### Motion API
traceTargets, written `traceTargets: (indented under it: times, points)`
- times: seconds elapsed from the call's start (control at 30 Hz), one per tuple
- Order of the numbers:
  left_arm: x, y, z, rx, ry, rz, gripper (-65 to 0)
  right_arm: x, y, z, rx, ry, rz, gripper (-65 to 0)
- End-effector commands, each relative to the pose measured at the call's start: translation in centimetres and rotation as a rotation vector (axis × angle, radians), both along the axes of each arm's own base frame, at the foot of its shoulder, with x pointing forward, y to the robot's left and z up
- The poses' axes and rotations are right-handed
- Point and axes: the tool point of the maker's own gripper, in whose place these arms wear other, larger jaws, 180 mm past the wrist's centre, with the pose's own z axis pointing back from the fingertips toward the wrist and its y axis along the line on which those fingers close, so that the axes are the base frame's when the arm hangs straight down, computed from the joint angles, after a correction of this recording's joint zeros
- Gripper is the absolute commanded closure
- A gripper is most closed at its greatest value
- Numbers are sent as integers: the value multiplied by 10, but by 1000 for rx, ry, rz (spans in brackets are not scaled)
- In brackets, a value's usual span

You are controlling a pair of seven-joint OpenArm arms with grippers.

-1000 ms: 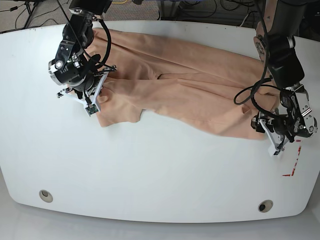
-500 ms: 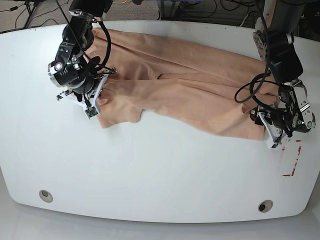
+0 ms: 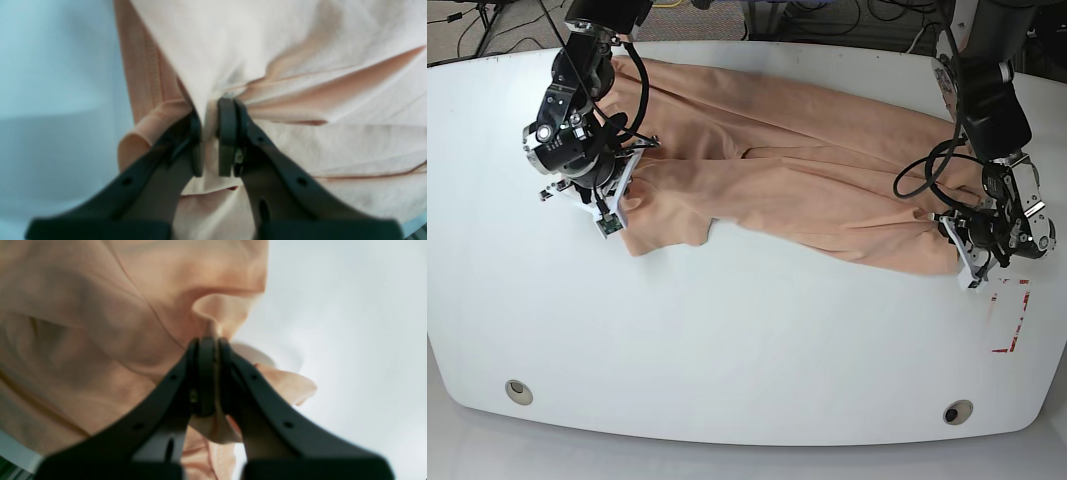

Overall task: Layout the t-shirt on the table in an organized manner, then fold the t-shirt properly
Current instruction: 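Reposition the left gripper along the shirt edge and regrasp the fabric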

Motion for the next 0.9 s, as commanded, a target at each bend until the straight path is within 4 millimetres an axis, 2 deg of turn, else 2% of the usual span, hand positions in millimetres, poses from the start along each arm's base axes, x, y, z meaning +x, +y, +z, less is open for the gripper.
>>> traceTargets:
  times: [0.0, 0.23, 0.43, 0.77, 0.87]
  points:
    - [16, 7, 20, 18, -65, 3, -35, 9, 0, 10, 3, -44, 2, -6]
    - [31, 14, 55, 82, -172, -8, -32, 9, 0, 10, 3, -44, 2, -5]
    - [35, 19, 77, 133, -211, -12, -32, 9, 0, 10, 3, -44, 2, -5]
    - [36, 23, 93, 170, -238, -13, -32, 9, 0, 10, 3, -44, 2, -5]
    - [36, 23, 92, 170, -235, -14, -32, 9, 0, 10, 3, -44, 2, -5]
